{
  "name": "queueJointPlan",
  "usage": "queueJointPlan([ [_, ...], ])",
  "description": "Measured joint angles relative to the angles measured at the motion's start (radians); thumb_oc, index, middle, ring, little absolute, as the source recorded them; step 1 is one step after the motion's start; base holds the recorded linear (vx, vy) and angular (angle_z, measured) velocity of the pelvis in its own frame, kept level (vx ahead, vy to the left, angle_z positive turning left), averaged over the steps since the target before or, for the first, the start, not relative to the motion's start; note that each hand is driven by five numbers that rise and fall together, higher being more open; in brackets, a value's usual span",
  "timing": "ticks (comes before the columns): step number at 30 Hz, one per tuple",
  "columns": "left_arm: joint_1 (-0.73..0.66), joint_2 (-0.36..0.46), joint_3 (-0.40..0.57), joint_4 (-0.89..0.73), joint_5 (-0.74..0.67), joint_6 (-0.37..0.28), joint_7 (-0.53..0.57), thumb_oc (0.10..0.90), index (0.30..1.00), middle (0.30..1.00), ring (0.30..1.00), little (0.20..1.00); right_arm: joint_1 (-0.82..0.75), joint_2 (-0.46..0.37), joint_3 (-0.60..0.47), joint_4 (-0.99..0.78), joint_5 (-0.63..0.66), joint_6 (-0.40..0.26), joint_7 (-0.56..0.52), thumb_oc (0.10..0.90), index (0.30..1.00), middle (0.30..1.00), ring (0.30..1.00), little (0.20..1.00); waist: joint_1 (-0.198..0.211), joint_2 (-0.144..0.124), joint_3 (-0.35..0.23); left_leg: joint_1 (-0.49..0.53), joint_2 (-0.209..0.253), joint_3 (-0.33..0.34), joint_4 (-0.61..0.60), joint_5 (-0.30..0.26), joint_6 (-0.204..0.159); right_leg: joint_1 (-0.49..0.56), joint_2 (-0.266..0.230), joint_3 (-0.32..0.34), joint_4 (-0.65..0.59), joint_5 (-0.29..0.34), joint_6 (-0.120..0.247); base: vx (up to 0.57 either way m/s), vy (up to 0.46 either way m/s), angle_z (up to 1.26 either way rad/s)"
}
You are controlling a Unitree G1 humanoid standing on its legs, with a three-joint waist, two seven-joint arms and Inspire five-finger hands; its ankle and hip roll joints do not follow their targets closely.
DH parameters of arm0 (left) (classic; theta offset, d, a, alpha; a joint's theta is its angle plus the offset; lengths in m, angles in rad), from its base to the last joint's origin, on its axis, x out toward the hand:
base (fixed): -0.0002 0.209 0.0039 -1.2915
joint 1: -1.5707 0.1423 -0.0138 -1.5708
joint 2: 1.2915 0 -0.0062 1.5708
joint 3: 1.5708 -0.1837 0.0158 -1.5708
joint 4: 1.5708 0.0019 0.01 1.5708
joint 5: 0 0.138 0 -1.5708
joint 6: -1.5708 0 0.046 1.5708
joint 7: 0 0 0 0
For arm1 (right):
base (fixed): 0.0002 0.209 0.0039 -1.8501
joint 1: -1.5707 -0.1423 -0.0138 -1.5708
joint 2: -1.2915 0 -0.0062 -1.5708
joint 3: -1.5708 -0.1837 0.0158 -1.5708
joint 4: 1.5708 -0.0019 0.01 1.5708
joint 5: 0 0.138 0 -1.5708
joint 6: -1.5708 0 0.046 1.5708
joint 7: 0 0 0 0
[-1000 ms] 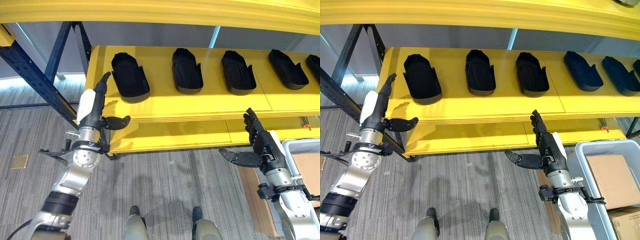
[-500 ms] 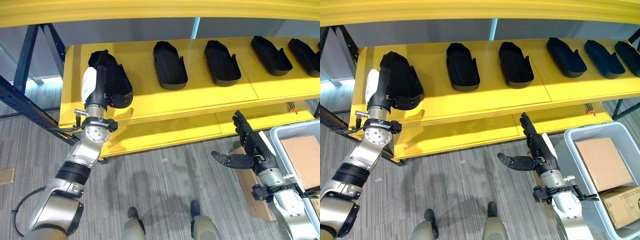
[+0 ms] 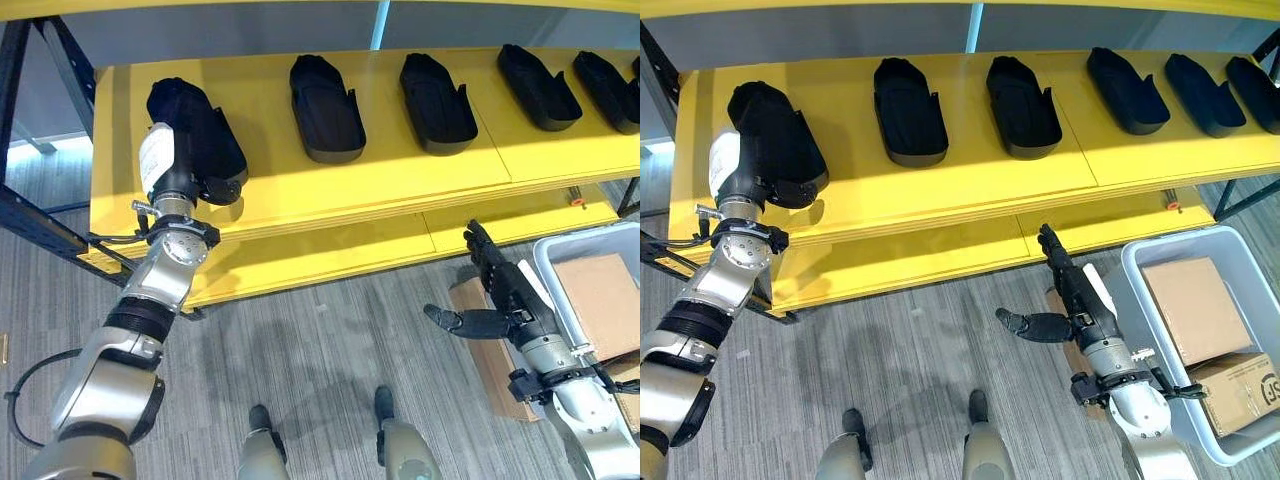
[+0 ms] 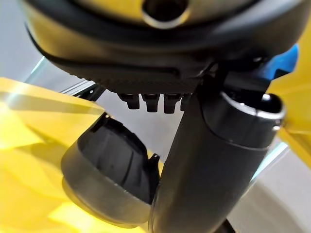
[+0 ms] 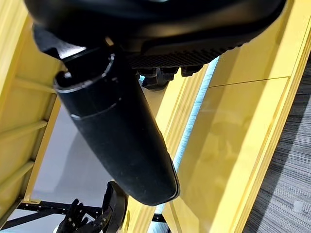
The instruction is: Move parts from the plastic box to the shelf.
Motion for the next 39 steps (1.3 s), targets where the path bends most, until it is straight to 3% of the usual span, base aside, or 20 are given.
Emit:
queueJointPlan([
  [6,-0.050,0.038,-0.043,0.065,-0.004,0.000,0.011,0.900,1.000,1.000,1.000,1.000,0.014,-0.003,0.002,-0.002,0.019,-0.005,-0.002,0.900,1.000,1.000,1.000,1.000,-0.018,-0.025,0.020,-0.016,0.003,0.006,0.004,-0.003,-0.001,-0.014,0.007,0.006,-0.012,0.007,-0.002,0.04,0.006,-0.04],
  [21,-0.166,0.045,-0.082,0.120,-0.040,-0.006,0.015,0.900,1.000,1.000,1.000,1.000,0.030,-0.037,0.005,-0.008,0.019,-0.045,-0.005,0.900,1.000,1.000,1.000,1.000,-0.022,-0.028,0.031,-0.040,0.015,0.012,0.012,-0.005,-0.004,-0.036,0.017,0.014,-0.022,0.016,-0.006,0.00,0.005,-0.01],
  [27,-0.181,0.045,-0.083,0.202,-0.041,-0.006,0.015,0.900,1.000,1.000,1.000,1.000,0.035,-0.038,0.005,-0.039,0.019,-0.050,-0.005,0.900,1.000,1.000,1.000,1.000,-0.046,-0.029,0.032,-0.049,0.017,0.013,0.019,-0.006,-0.003,-0.044,0.020,0.020,-0.023,0.019,-0.005,0.00,0.002,-0.02],
  [30,-0.211,0.047,-0.147,0.262,-0.036,-0.006,0.011,0.900,1.000,1.000,1.000,1.000,0.055,-0.058,0.005,-0.042,0.019,-0.062,-0.005,0.900,1.000,1.000,1.000,1.000,-0.047,-0.029,0.032,-0.054,0.018,0.012,0.022,-0.007,-0.003,-0.047,0.021,0.020,-0.022,0.019,-0.005,0.00,0.000,0.00],
  [39,-0.232,0.076,-0.151,0.307,-0.027,-0.019,-0.006,0.900,1.000,1.000,1.000,1.000,0.069,-0.079,0.005,-0.080,0.024,-0.069,-0.003,0.900,1.000,1.000,1.000,1.000,-0.049,-0.030,0.033,-0.084,0.033,0.012,0.049,-0.015,-0.005,-0.069,0.033,0.025,-0.022,0.030,-0.008,0.00,0.006,-0.03],
])
